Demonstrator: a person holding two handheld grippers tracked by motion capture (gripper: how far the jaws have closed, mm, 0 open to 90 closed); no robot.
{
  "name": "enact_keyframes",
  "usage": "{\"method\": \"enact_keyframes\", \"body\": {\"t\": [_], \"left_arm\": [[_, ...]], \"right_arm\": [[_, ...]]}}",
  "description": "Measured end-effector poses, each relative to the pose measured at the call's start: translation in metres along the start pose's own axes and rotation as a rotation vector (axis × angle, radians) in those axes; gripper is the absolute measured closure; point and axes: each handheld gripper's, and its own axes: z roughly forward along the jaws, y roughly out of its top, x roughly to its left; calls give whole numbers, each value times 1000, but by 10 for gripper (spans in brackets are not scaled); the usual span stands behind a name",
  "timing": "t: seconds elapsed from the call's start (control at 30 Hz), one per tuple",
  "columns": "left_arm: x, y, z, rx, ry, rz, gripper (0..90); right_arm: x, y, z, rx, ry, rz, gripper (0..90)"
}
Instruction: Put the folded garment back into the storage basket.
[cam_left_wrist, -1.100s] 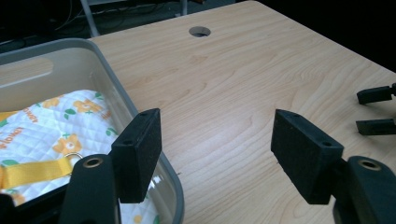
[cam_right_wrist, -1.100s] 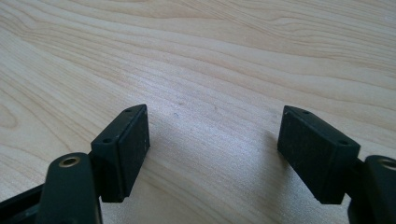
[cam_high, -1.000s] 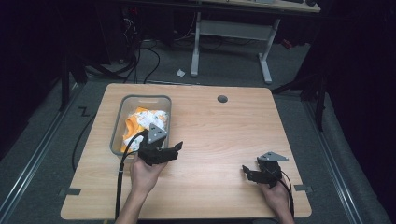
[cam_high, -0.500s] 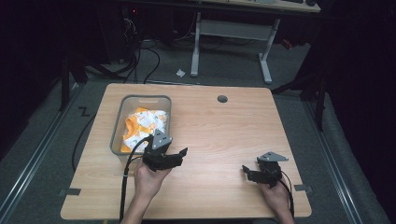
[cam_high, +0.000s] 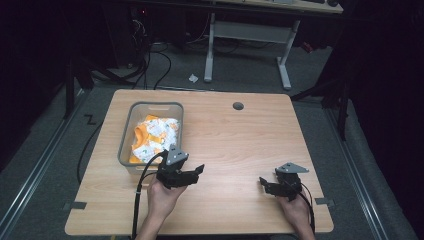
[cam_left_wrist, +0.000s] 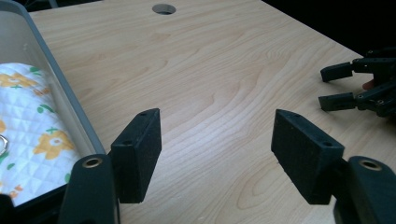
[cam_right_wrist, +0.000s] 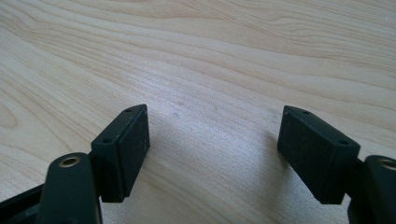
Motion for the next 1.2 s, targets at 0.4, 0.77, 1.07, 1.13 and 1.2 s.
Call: {"method": "enact_keyframes", "body": {"t": [0.4, 0.77, 1.07, 1.13, 1.2], "left_arm": [[-5, -11, 13, 11, -35, -26, 338], [-9, -21, 27, 41, -59, -42, 341], [-11, -30, 39, 67, -71, -53, 343], [-13, -32, 41, 72, -78, -59, 342], [-14, -34, 44, 80, -75, -56, 342]], "right_arm": [[0, 0, 0, 0, 1, 0, 253], [0, 0, 0, 0, 1, 0, 252], [0, 0, 0, 0, 1, 0, 252], [0, 0, 0, 0, 1, 0, 252], [0, 0, 0, 0, 1, 0, 252]]}}
